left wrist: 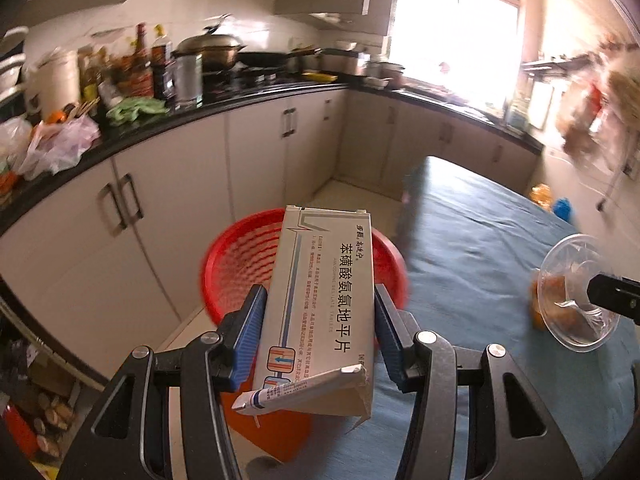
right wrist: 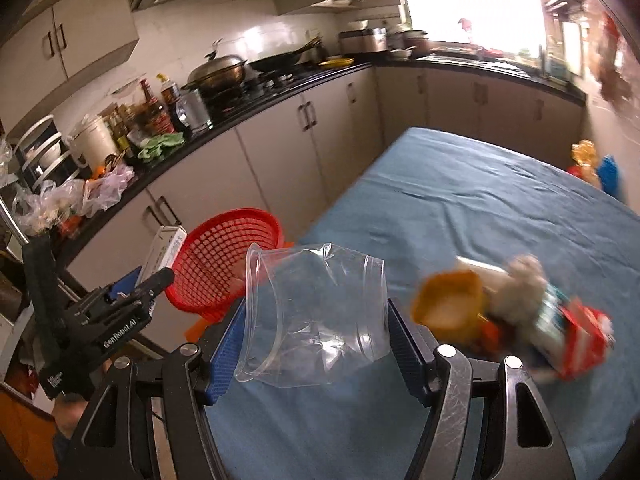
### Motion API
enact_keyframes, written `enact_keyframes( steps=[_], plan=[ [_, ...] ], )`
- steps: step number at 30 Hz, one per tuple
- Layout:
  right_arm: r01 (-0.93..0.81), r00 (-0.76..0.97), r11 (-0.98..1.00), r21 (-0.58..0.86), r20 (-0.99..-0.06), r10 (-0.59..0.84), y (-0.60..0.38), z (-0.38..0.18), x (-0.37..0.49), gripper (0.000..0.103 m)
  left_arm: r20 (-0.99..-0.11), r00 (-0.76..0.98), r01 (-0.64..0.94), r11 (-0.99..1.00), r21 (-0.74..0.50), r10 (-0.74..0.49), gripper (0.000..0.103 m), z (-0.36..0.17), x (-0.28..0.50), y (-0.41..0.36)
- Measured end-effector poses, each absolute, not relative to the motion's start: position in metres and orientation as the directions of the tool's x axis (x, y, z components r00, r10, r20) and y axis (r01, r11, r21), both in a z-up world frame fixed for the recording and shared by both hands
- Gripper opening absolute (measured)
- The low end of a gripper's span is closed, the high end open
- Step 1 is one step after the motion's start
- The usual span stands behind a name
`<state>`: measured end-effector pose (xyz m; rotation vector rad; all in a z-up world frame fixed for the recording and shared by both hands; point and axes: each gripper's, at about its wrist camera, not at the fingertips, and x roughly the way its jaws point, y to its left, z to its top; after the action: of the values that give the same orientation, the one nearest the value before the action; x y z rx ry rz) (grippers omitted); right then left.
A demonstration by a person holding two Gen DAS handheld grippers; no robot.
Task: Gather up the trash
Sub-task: 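Carry the medicine box and clear cup over the red basket, then open both grippers to drop the box and cup into the basket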
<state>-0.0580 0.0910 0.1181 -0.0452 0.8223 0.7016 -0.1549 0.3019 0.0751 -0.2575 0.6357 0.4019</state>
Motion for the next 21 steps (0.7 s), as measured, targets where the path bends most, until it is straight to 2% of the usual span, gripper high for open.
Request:
enact_keyframes(
  steps=[9, 21],
  plan=[
    [-0.632, 0.386, 0.735, 0.246, -0.722, 0.574, 0.179, 0.102, -0.018, 0.072, -0.661, 0.696, -0.479, 0.867, -0.138, 0.28, 0.052, 0.051, -0.13, 0.342],
    [-0.643, 0.294, 0.706, 0.295, -0.756, 0.584, 0.249, 0.068, 0.014, 0.074, -0.678, 0.683, -0.486, 0.862, -0.143, 0.273, 0.051, 0.038, -0.112, 0.362]
  ],
)
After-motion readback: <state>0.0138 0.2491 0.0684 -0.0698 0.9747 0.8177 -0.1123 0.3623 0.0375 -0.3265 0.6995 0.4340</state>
